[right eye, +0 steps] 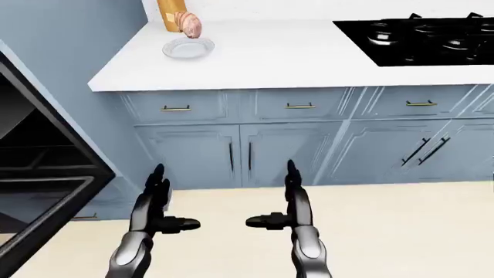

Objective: Place the steak on the top rack of the oven.

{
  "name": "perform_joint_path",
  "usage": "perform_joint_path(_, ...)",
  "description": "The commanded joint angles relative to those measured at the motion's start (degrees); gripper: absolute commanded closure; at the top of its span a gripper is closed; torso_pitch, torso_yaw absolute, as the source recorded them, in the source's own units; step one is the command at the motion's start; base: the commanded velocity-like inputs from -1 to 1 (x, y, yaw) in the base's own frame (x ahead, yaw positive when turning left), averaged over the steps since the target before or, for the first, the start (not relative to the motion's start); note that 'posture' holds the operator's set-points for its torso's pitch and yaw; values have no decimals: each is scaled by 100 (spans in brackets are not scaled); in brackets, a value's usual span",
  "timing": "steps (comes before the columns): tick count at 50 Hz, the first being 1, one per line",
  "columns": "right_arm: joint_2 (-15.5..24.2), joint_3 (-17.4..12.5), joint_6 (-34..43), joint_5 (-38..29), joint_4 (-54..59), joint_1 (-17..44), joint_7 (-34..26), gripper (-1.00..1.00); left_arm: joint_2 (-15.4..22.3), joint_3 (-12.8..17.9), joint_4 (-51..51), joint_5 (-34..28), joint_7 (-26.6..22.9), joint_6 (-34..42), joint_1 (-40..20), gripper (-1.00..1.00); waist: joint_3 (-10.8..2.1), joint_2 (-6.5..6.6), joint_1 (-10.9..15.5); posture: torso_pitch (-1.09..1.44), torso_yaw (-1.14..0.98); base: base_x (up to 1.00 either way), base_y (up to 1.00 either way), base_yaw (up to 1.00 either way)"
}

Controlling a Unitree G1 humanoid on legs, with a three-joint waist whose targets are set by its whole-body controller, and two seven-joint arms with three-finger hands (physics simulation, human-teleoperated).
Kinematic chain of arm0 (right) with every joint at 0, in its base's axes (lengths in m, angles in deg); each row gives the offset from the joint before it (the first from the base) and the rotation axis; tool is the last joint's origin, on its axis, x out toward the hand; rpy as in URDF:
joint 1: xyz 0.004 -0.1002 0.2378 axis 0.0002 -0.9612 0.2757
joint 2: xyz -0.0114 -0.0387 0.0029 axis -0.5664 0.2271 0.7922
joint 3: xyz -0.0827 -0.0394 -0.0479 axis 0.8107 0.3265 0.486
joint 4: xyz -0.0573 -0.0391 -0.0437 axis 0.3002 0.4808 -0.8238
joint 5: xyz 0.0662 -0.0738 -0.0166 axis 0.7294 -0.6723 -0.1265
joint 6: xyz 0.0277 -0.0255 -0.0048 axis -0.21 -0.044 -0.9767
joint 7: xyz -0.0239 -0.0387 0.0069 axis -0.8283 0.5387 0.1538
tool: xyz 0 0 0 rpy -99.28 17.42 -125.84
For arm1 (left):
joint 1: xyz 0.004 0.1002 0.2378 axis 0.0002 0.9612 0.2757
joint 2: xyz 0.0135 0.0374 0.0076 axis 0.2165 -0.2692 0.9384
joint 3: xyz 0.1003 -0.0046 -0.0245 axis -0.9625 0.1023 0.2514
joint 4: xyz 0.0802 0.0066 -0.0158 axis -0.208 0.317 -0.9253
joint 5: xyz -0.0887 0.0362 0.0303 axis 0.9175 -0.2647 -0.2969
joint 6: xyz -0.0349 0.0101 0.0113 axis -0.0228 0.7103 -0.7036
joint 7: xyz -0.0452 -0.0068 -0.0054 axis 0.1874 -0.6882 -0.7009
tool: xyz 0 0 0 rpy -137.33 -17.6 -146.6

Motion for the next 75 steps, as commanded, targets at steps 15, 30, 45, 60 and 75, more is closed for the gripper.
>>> perform_joint_path(15,31,-18,-337,-105,-733,53,-4,-100,10,36,-351,120,50,-545,-157,-100,-456,-33,42,0,0,0,0,0)
perform_joint_path(30,107,-107,582,-87,-1375,573,105,-100,146,253,-385,210,278,-30,-758,-100,-528,-18,43,0,0,0,0,0)
perform_joint_path(45,462,-426,2079,114,-2069,1526,3,-100,530,580,-917,419,543,1126,-1775,-100,-498,-12,37,0,0,0,0,0)
perform_joint_path(60,902,-611,3709,391,-2241,3200,141,-100,1234,868,-944,879,612,2421,-3288,-100,-474,17,48,0,0,0,0,0)
perform_joint_path(75,1364,-849,4358,850,-2184,4166,325,-100,1607,1005,-1351,1286,628,3514,-4221,-100,-419,11,58,0,0,0,0,0)
